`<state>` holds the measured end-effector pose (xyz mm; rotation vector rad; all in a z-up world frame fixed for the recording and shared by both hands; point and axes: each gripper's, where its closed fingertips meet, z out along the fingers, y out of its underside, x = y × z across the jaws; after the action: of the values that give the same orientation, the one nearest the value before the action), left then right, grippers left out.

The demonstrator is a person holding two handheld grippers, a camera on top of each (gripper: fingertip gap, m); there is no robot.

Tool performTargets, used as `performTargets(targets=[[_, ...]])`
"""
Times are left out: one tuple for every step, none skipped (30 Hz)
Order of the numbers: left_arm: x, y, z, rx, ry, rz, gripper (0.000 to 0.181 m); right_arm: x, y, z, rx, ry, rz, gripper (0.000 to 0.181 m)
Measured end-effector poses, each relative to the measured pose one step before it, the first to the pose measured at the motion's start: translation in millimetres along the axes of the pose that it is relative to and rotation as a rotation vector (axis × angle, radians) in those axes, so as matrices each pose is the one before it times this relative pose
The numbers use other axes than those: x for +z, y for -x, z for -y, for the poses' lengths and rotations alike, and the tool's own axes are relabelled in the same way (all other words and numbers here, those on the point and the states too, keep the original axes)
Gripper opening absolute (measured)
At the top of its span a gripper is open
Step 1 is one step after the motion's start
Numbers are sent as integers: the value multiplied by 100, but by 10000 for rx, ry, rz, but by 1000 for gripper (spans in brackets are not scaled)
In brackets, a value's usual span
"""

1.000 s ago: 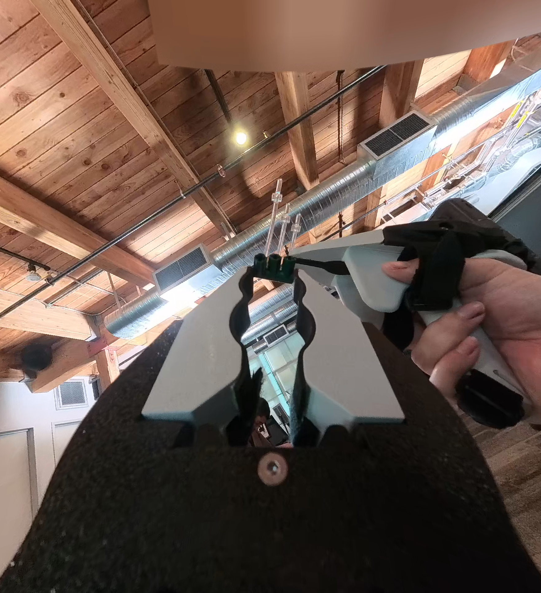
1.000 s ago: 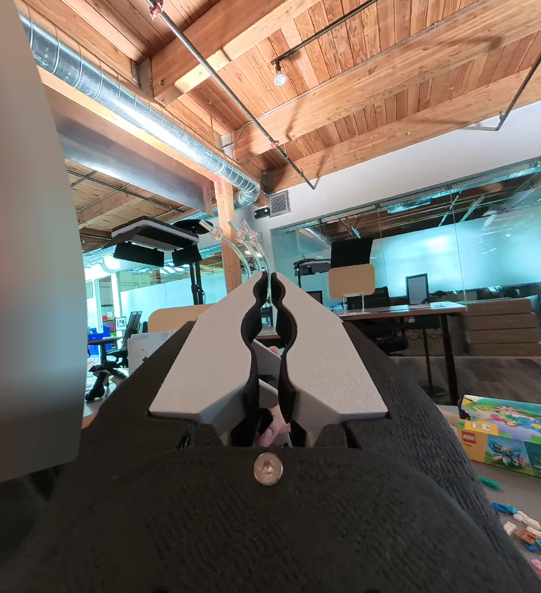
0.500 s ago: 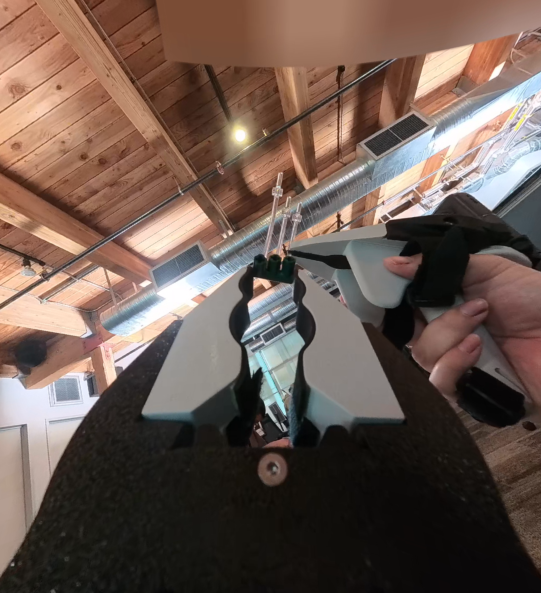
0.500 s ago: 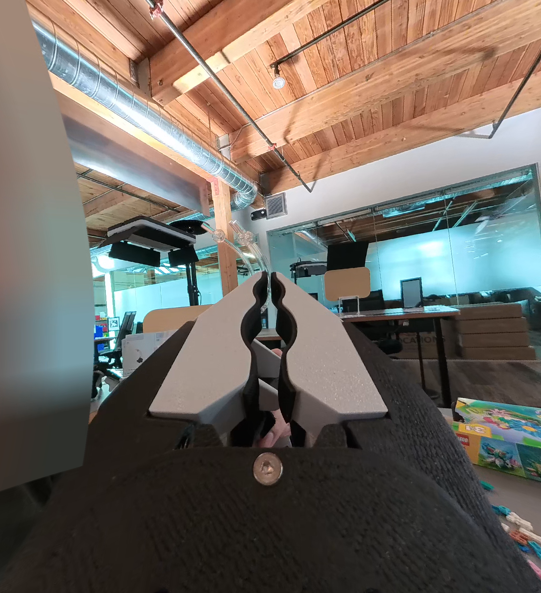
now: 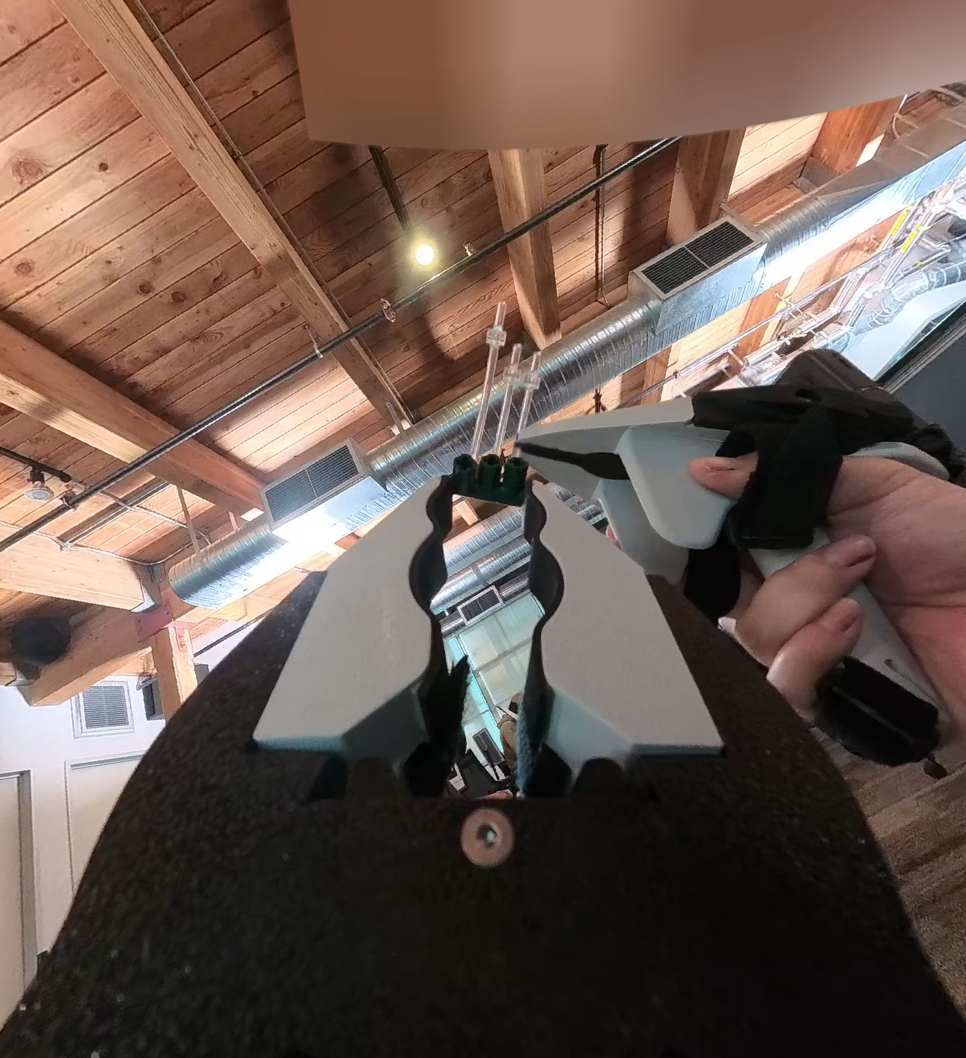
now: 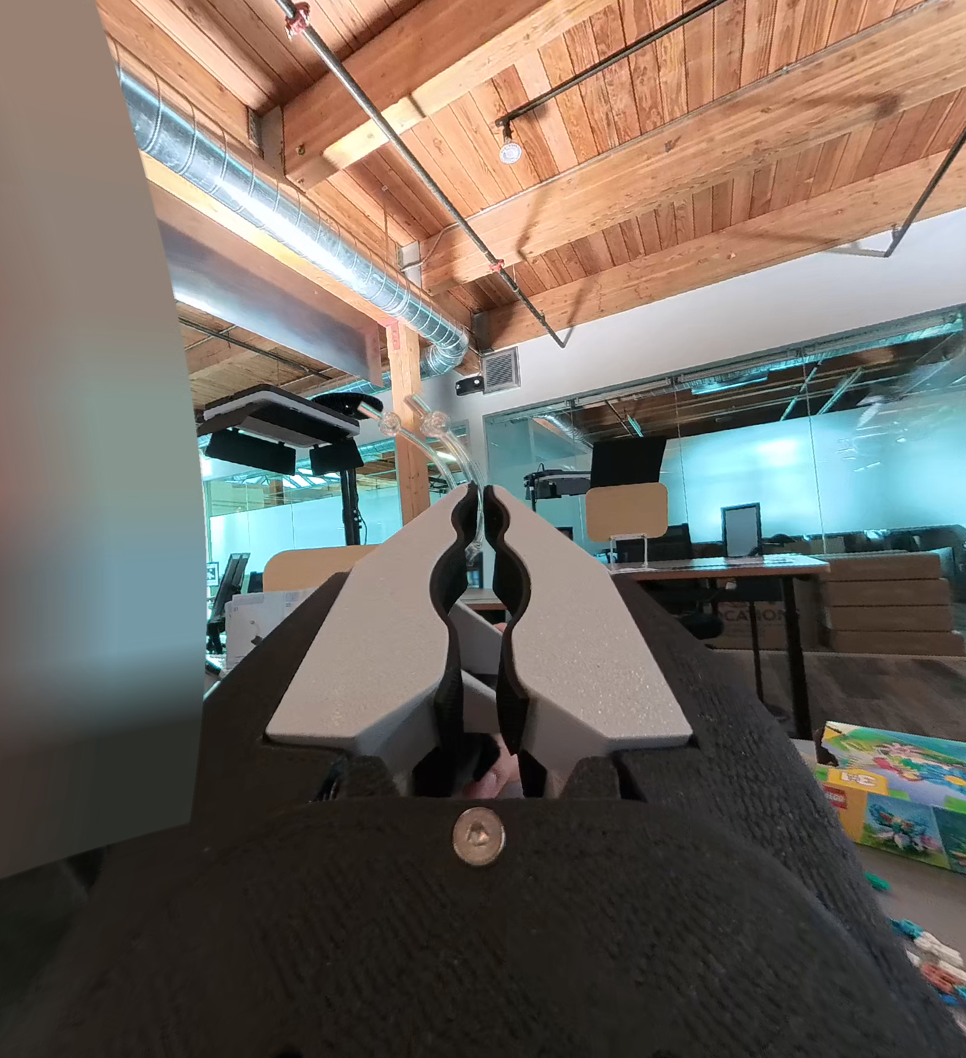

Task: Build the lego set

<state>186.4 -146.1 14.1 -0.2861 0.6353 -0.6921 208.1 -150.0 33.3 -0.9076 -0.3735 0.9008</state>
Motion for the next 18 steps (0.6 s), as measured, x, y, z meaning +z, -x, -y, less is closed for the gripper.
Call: performTargets(targets=[[-9,-22,-21,-16,0,-2,22,-7,-58,-11,-47,28,-25,1],[19,9,-3,-42,7,13,21,65,-111,-302,-67,153,-52,0],[138,50,-89,-105,78,39,22,411,411,-1754,96,862,222,0],[-17,541,394,-157,-206,247,21,311,362,-673,114,-59,115,0],[9,316,-285,8,201,-25,22,-22,0,-133,271,-180,-102,0],[-104,0,-234,221,97,-135,22,-57,-237,-200,-219,78,-201,0],[-74,1,-302,55,168,29,22,-9,-87,-102,-90,5,-53,0],[-43,29,-13,-141,1,44,22,24,2,25,126,-102,52,0],[59,15,-35,-167,24,-12,22,-33,-250,114,74,-188,-89,0],[38,66,-5,-91,-10,-4,22,-145,-512,215,-26,-259,-257,0],[-15,186,-11,-25,-15,85,22,-188,-479,227,-1,-216,-207,0],[-23,92,-58,-28,23,-4,22,-173,-391,277,79,-183,-119,2],[-23,49,-3,-35,-9,-19,22,-128,-268,308,94,-158,-33,5],[-13,-86,20,3,-17,-82,22,-55,-134,258,124,-109,50,6],[29,-344,21,7,-23,-220,22,9,-89,165,182,-54,76,9],[21,-260,-32,35,14,-122,22,46,-25,86,189,-21,102,12],[23,-223,7,71,-14,-74,22,55,47,56,199,3,132,13],[44,-186,-43,0,17,-65,22,17,124,46,170,-4,153,12]])
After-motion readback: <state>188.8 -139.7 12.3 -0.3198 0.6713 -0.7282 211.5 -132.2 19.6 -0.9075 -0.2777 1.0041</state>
